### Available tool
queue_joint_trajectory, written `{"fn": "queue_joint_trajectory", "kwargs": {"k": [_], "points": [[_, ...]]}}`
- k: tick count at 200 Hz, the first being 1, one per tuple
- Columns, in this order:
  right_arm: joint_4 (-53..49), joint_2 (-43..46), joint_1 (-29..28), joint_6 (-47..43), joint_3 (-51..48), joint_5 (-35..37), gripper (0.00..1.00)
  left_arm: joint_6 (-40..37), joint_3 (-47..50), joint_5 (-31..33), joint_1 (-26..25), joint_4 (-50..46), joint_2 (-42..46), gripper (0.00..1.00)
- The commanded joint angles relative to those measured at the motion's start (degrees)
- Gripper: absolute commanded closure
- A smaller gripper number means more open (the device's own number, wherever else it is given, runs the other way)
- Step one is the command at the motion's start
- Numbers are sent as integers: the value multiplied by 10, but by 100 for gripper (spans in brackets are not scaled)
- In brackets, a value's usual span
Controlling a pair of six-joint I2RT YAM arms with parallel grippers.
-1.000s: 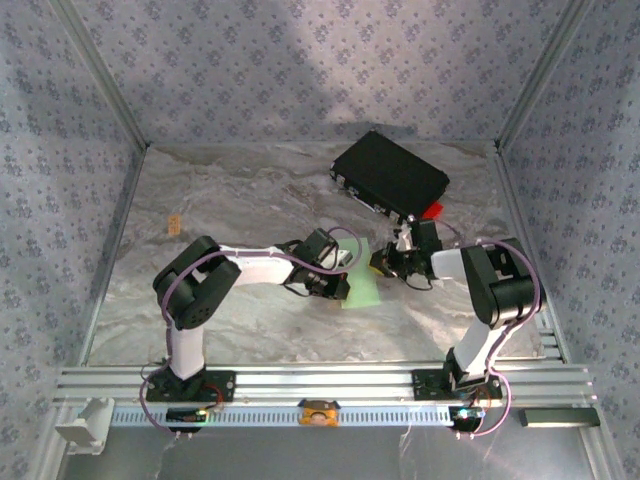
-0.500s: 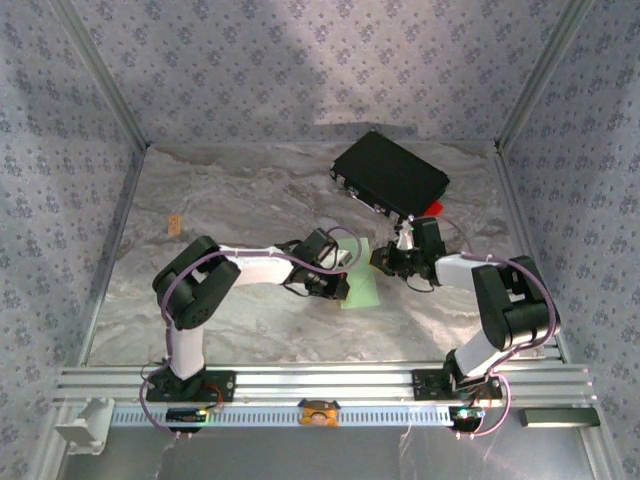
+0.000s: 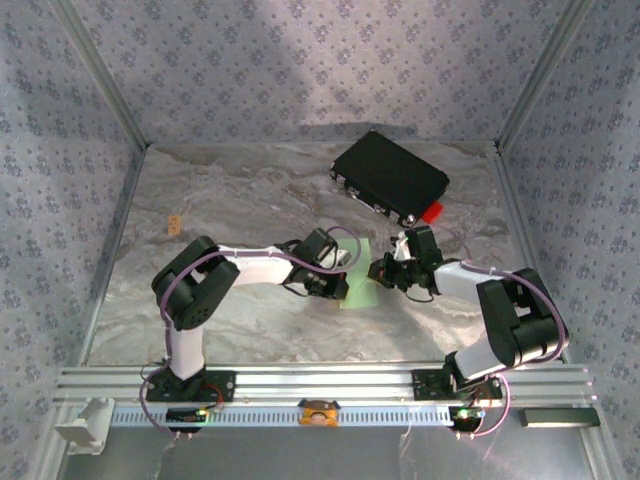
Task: Fold a paper plane with a square sheet of paper (pick it up from the middle)
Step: Fold the triangle a second time at the center of the table, then turn over the paper at the center of the table.
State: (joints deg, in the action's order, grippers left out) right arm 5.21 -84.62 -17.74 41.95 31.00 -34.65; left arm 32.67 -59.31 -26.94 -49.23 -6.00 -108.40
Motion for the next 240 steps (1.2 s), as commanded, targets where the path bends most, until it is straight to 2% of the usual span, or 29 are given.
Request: {"fn": "queue_joint_trajectory", "kwargs": {"k": [1,43,99,152,218,240], "points": [[-54,15,-4,-6,9,24,97,-2,-10,14,3,-35,20,98],[-78,34,-6,-8,-3,38,96,-14,-63,20,10,-47,21,93],[-105,72,-11,-4,-13,41,88,-35,-99,17,34,-70,-14,90],[-119,82,-33,14,-28,56,71,-52,-98,8,38,-79,-47,91],[-152,66,-60,18,-10,87,62,-50,-72,13,36,-73,-51,92],[-122,57,-61,27,-15,78,59,-50,-70,13,35,-72,-49,92]]}}
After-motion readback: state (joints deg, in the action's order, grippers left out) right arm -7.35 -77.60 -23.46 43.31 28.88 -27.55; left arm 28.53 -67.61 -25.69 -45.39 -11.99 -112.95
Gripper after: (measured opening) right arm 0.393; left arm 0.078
